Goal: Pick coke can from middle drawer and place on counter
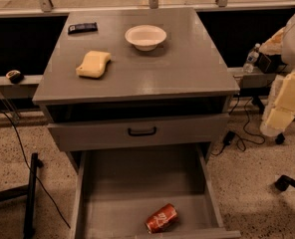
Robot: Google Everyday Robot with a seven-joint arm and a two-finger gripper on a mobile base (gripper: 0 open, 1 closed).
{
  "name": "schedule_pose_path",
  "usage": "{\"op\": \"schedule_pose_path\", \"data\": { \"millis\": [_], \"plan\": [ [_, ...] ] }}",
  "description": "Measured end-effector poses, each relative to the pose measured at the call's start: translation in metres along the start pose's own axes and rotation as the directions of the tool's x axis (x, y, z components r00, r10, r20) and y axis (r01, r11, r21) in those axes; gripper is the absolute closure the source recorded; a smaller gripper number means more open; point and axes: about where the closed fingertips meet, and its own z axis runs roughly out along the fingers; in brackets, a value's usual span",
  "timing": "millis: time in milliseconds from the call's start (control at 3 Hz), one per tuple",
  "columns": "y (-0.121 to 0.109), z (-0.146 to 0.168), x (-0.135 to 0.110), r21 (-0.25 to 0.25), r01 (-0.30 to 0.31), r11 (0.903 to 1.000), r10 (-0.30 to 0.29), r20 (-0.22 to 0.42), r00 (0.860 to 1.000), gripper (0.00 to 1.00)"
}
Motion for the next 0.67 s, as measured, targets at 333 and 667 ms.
{"op": "schedule_pose_path", "data": {
  "millis": [333, 667],
  "plan": [
    [0.001, 0.005, -0.001, -0.001, 0.004, 1.0, -0.004, 0.0, 1.0, 0.0],
    [0.016, 0.055, -0.015, -0.019, 0.05, 0.9986, -0.05, -0.001, 0.999, 0.0]
  ]
}}
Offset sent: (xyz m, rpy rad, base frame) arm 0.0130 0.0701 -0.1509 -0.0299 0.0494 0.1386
